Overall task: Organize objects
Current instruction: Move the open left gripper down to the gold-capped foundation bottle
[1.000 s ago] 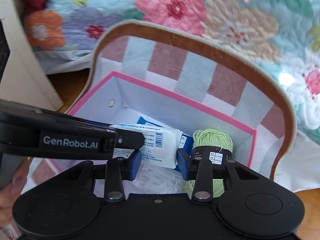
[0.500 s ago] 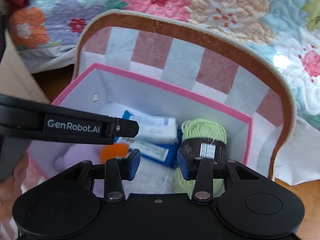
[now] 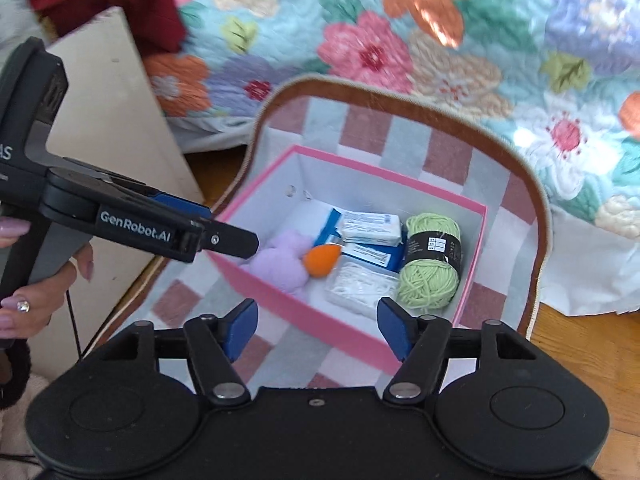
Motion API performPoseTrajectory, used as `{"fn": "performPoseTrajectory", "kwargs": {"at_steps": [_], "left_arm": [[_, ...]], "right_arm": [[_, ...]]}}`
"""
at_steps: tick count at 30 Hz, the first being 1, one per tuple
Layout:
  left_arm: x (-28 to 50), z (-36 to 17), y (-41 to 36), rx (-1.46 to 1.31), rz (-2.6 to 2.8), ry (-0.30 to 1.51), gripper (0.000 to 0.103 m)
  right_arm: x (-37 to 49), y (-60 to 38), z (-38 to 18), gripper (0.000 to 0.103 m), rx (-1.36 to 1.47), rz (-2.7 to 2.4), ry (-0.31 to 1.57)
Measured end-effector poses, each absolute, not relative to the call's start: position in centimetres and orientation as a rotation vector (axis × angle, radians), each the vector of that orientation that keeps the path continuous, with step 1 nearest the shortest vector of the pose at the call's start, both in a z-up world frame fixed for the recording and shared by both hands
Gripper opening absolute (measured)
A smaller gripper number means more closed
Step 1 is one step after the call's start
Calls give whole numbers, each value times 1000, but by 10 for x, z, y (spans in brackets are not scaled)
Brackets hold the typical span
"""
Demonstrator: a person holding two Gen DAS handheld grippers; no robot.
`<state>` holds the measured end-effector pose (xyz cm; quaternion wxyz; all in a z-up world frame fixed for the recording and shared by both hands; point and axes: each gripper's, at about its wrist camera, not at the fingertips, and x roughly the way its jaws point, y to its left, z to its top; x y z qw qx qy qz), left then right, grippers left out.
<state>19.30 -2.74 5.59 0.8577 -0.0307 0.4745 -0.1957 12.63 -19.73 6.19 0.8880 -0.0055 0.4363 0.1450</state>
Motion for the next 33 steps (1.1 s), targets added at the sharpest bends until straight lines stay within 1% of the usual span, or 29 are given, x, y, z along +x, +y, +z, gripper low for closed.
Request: {"fn": "performPoseTrajectory", "kwargs": {"at_steps": [4, 6, 9, 17, 24, 27, 31, 33], "left_arm": [[166, 61, -21, -46, -415, 980, 87], [155, 57, -20, -36, -409, 975, 91], [144, 46, -22, -30, -414, 974, 94], [132, -9, -42, -50, -457, 989, 94], [137, -63, -59, -126, -523, 1058, 94], [138, -81, -66, -138, -536, 1072, 92], [143, -102, -75, -162, -559, 1076, 90], [146, -112, -79, -172, -577, 1064, 88]], "right_arm": [[99, -190, 71, 78, -5, 319, 879], [87, -188, 67, 78, 21, 332, 887], [72, -183, 50, 78, 33, 344, 920], [57, -184, -9, 78, 97, 286, 995], [60, -175, -54, 78, 43, 237, 1000], [66, -177, -69, 78, 69, 221, 979], [76, -178, -92, 78, 71, 168, 988], [80, -179, -103, 78, 73, 148, 1005]]}}
